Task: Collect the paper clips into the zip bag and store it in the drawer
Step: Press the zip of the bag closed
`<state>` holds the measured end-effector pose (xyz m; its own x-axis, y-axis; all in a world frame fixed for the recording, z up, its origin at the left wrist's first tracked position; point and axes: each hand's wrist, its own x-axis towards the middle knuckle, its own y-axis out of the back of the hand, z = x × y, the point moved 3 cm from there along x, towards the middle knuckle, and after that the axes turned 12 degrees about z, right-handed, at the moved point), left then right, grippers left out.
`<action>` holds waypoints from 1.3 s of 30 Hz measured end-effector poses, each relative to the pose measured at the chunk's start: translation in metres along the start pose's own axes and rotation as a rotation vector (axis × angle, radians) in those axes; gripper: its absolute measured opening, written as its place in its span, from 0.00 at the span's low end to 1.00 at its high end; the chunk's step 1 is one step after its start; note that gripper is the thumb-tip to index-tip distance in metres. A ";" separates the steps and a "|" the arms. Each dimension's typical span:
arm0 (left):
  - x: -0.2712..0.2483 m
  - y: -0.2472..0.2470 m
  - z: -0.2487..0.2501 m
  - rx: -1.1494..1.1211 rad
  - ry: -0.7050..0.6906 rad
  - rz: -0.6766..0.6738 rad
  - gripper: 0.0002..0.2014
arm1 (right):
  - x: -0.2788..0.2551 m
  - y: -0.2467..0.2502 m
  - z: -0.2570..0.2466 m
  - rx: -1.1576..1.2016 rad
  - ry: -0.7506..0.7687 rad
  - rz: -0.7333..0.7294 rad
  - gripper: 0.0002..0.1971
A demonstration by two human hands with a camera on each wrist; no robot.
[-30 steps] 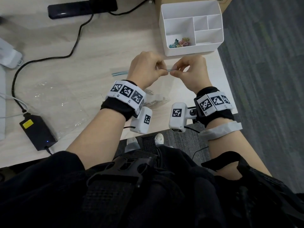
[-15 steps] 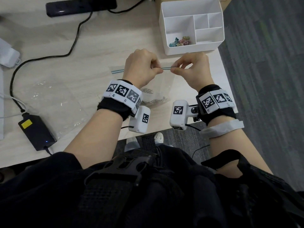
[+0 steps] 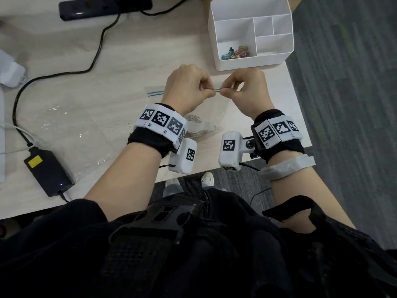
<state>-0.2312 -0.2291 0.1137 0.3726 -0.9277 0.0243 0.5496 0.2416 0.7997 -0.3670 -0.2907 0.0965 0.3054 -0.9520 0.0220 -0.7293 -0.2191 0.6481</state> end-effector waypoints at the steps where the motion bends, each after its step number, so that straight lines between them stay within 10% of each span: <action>1: 0.000 0.001 -0.001 0.004 0.000 -0.003 0.07 | 0.000 -0.001 0.000 -0.018 -0.003 0.003 0.05; 39: -0.012 0.019 -0.028 0.077 0.057 0.041 0.10 | -0.010 -0.011 -0.018 -0.364 0.156 -0.016 0.02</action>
<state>-0.2042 -0.2058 0.1122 0.4366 -0.8993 0.0251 0.4752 0.2542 0.8424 -0.3512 -0.2749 0.1027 0.4252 -0.8988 0.1068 -0.4672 -0.1169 0.8764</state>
